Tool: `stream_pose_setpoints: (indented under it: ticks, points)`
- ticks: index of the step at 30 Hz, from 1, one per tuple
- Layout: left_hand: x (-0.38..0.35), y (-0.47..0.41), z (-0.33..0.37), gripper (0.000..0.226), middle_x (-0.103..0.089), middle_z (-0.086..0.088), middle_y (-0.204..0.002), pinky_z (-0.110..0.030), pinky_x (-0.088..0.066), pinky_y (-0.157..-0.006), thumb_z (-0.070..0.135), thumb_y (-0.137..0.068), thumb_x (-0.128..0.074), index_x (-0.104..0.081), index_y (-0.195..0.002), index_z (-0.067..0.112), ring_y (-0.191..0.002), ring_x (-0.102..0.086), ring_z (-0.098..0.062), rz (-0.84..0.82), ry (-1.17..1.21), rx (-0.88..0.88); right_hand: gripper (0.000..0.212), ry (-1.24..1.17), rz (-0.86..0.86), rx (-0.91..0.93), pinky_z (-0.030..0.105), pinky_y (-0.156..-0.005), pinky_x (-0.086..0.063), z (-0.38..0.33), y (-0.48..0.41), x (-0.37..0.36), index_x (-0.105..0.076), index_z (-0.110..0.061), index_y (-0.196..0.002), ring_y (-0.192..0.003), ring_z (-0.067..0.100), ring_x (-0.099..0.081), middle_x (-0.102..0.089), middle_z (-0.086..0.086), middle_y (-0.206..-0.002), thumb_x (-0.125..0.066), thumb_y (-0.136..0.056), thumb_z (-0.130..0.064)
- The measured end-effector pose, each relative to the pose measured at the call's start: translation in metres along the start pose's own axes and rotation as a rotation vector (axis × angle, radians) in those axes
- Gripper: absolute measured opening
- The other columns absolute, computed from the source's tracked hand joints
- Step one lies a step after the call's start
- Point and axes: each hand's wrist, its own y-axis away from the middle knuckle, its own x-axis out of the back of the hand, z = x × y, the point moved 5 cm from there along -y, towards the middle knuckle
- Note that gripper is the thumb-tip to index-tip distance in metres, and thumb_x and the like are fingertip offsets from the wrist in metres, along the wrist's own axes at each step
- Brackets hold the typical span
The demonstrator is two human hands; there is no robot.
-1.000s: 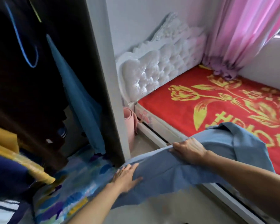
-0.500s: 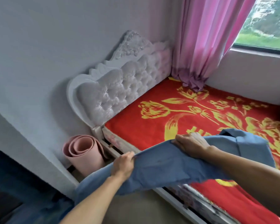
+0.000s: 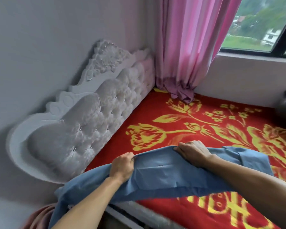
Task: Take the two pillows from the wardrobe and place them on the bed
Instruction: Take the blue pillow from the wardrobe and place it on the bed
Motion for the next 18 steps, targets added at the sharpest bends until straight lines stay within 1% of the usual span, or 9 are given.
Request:
stream_pose_setpoints:
  ticks: [3, 6, 11, 15, 18]
  points:
    - [0.011, -0.058, -0.025, 0.021, -0.067, -0.007, -0.083, -0.039, -0.039, -0.060, 0.023, -0.093, -0.044, -0.050, -0.075, 0.013, -0.079, -0.061, -0.035, -0.027, -0.021, -0.035, 0.042, 0.006, -0.006, -0.040, 0.036, -0.057, -0.038, 0.005, -0.059, -0.003, -0.046, -0.018, -0.077, -0.069, 0.037, -0.060, -0.066, 0.007, -0.072, -0.034, -0.097, -0.053]
    - [0.026, -0.112, -0.039, 0.018, -0.066, -0.009, -0.086, -0.042, -0.043, -0.064, 0.020, -0.092, -0.044, -0.052, -0.078, 0.011, -0.082, -0.061, -0.036, -0.034, -0.019, -0.068, 0.042, 0.011, 0.013, -0.079, 0.036, -0.059, -0.037, 0.013, -0.108, 0.001, -0.050, -0.017, -0.078, -0.073, 0.035, -0.062, -0.068, 0.005, -0.075, -0.035, -0.097, -0.052]
    - [0.046, -0.184, -0.045, 0.016, -0.068, -0.012, -0.088, -0.042, -0.044, -0.064, 0.019, -0.090, -0.046, -0.054, -0.079, 0.010, -0.083, -0.061, -0.039, 0.012, -0.021, -0.109, 0.041, 0.089, 0.041, -0.100, 0.035, -0.061, -0.035, 0.034, -0.174, 0.011, -0.050, -0.018, -0.081, -0.081, 0.031, -0.064, -0.070, 0.001, -0.084, -0.034, -0.097, -0.052]
    - [0.050, -0.227, -0.047, 0.015, -0.069, -0.011, -0.088, -0.040, -0.045, -0.063, 0.019, -0.089, -0.049, -0.056, -0.079, 0.011, -0.082, -0.062, -0.038, 0.073, 0.011, -0.108, 0.040, 0.129, 0.063, -0.073, 0.035, -0.067, -0.043, 0.055, -0.219, 0.018, -0.055, -0.018, -0.085, -0.092, 0.026, -0.065, -0.070, -0.001, -0.092, -0.036, -0.097, -0.051]
    - [0.045, -0.257, -0.052, 0.019, -0.066, -0.009, -0.081, -0.037, -0.040, -0.058, 0.019, -0.089, -0.049, -0.051, -0.072, 0.011, -0.075, -0.060, -0.036, 0.107, 0.042, -0.076, 0.039, 0.185, 0.083, -0.010, 0.032, -0.071, -0.045, 0.069, -0.257, 0.019, -0.060, -0.022, -0.095, -0.100, 0.019, -0.063, -0.069, -0.006, -0.098, -0.034, -0.098, -0.051]
